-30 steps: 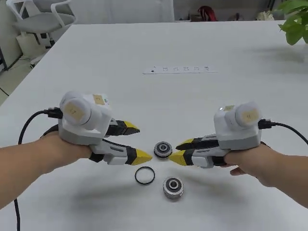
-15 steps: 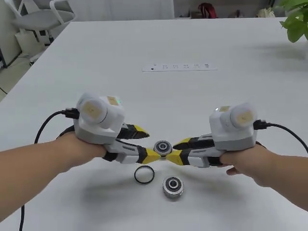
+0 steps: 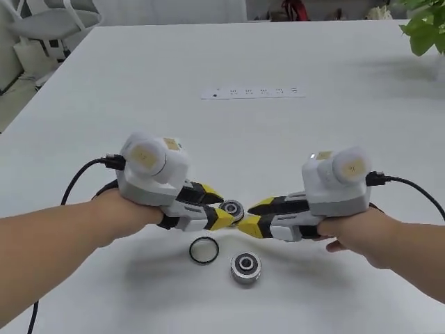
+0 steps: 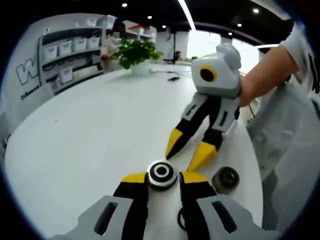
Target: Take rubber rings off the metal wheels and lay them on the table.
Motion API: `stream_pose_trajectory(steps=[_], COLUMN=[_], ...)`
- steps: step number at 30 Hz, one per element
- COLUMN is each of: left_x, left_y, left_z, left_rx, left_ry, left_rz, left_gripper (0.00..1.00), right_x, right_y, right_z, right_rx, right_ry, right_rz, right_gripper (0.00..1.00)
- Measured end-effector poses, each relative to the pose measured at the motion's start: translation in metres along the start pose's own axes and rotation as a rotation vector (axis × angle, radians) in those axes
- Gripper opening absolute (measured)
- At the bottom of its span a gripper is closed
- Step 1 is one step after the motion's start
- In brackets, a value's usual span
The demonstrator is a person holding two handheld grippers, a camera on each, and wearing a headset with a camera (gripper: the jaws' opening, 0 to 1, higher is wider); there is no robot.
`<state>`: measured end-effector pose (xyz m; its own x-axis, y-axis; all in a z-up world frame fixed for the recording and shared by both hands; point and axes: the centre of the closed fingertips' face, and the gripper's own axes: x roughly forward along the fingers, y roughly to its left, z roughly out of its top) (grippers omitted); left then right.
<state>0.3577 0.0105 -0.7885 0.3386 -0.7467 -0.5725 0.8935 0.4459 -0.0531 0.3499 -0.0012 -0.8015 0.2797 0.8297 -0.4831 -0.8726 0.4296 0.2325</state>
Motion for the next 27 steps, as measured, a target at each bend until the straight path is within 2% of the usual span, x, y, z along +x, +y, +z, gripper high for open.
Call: stream_pose_trajectory(steps=[4, 12, 16, 22, 27], left_x=[0.003, 0.005, 0.004, 0.005, 0.005], left_y=[-0.003, 0.002, 0.001, 0.003, 0.003], left_z=[0.0, 0.0, 0.0, 0.0, -0.001], left_rx=[0.013, 0.021, 0.035, 0.023, 0.01], left_ry=[0.001, -0.004, -0.004, -0.011, -0.012], left_rz=[-0.004, 0.025, 0.029, 0.049, 0.049], left_gripper=[0.22, 0.14, 0.14, 0.14, 0.13], right_x=[0.001, 0.004, 0.007, 0.014, 0.013], right_y=[0.002, 0.001, 0.0, 0.0, -0.004], right_z=[-0.001, 0.002, 0.005, 0.009, 0.007], right_rx=[-0.004, 0.004, -0.002, -0.004, -0.014], right_ry=[0.003, -0.012, -0.022, -0.038, -0.025], right_rz=[0.004, -0.001, -0.015, -0.025, -0.042], right_gripper=[0.22, 0.24, 0.26, 0.28, 0.23])
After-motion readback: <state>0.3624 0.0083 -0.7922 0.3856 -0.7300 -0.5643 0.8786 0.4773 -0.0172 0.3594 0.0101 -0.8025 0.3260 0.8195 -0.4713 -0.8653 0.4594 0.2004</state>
